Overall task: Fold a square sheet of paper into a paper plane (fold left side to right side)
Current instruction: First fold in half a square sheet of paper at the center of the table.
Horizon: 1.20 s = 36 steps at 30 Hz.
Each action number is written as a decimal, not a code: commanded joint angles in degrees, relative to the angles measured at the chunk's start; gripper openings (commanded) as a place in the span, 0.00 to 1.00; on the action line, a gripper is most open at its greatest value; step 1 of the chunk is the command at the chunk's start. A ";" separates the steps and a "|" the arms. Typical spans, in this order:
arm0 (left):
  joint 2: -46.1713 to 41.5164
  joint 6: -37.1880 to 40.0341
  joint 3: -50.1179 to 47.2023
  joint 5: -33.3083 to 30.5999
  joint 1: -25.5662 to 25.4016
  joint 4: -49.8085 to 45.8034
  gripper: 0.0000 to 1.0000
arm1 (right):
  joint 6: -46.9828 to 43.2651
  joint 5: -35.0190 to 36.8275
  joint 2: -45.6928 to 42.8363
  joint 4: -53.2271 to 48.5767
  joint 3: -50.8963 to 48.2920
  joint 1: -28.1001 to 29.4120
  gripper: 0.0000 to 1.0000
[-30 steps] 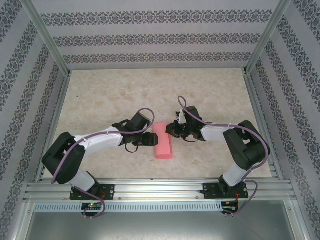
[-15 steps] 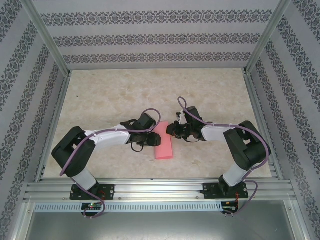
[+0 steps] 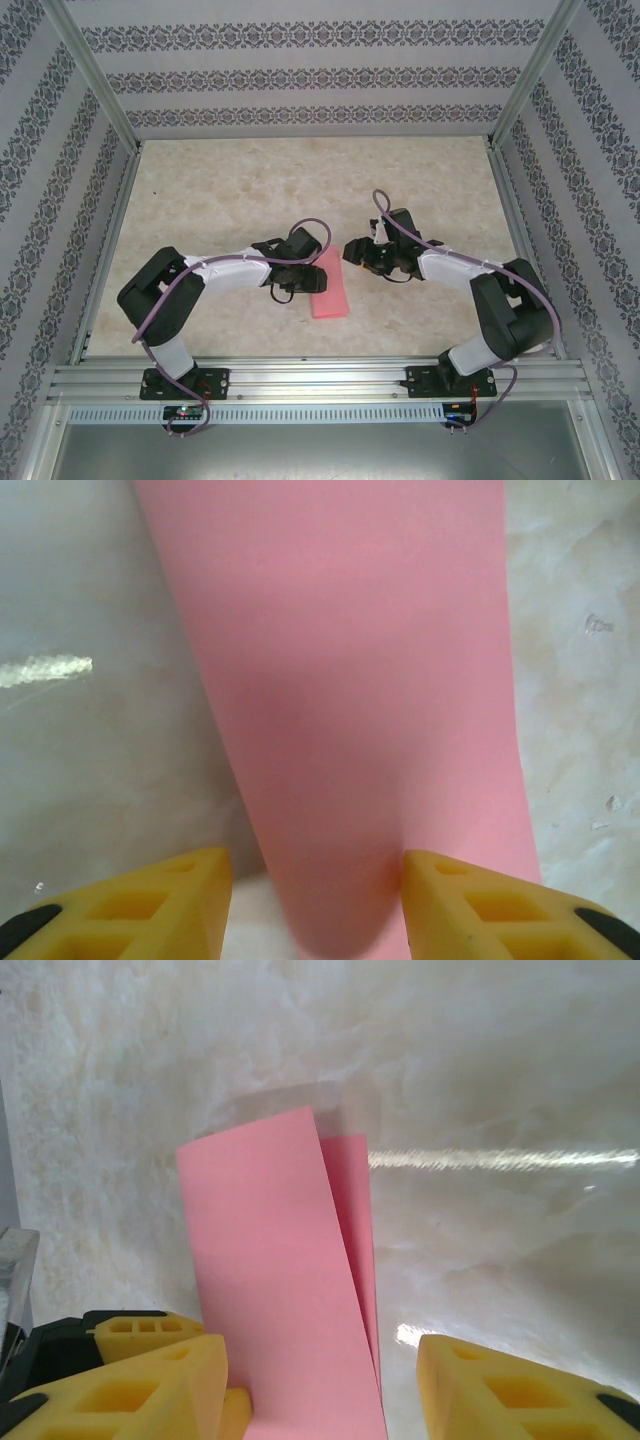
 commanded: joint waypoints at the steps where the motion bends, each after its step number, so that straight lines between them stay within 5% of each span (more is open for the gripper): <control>1: 1.51 -0.39 1.59 -1.05 -0.69 -1.39 0.49 | -2.67 3.35 -2.61 -3.88 -0.54 -0.72 0.54; 14: 2.01 2.69 3.09 -0.79 -1.17 -4.25 0.42 | -3.20 3.45 -2.42 -3.84 -1.69 -1.08 0.54; 36: 2.48 0.70 3.54 -2.78 -1.75 -4.18 0.46 | -3.22 3.27 -3.18 -4.12 -2.39 -1.16 0.54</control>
